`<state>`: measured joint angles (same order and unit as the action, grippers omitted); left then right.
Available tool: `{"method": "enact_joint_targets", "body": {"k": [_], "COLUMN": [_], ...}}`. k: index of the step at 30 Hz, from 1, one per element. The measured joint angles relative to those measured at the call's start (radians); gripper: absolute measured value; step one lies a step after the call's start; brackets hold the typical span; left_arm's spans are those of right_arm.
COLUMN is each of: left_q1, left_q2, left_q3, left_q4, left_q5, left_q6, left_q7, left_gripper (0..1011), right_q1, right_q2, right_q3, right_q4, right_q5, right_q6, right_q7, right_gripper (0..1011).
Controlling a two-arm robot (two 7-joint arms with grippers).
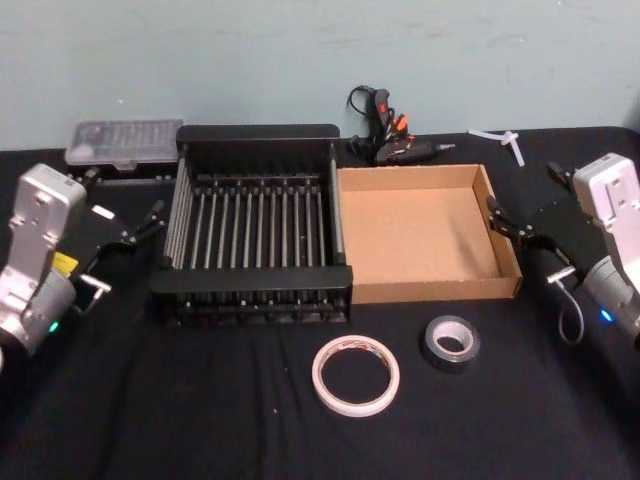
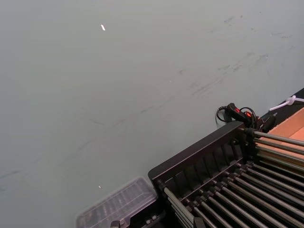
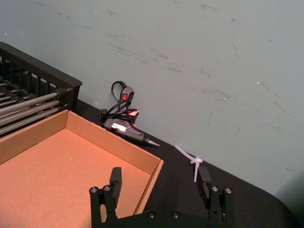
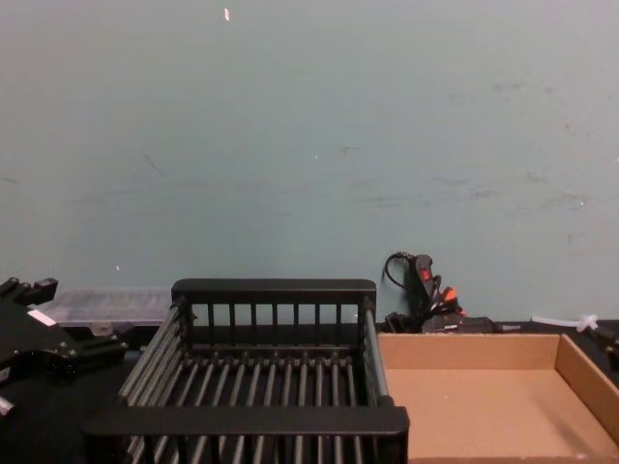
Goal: Pick up the white tape and place it into the black box , Pick up the silver tape and place it into the brown box.
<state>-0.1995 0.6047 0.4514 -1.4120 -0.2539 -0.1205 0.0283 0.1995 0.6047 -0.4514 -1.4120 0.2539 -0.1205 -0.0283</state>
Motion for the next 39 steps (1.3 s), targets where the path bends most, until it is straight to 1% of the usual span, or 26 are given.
{"method": "enact_joint_targets", "body": {"k": [24,32,39], "left_q1": [0.0,0.0,0.0], "left_q2": [0.0,0.0,0.0], "left_q3": [0.0,0.0,0.0], "left_q4": [0.0,0.0,0.0], "left_q5": [0.0,0.0,0.0], "left_q6": [0.0,0.0,0.0], "left_q7": [0.0,0.0,0.0], "left_gripper": [1001,1001,1001], "right_q1": [0.0,-0.01,-0.034], "right_q2": [-0.001,-0.012,-0.017], "right_q3": [0.001,0.025,0.05], "right_q4": [0.0,-0.006,-0.035], "right_q5": [0.0,0.003,0.024], "right_q6": [0.0,0.0,0.009], "right_q7": [0.001,0.025,0.056], "right_gripper": [1000,1002,1002]}}
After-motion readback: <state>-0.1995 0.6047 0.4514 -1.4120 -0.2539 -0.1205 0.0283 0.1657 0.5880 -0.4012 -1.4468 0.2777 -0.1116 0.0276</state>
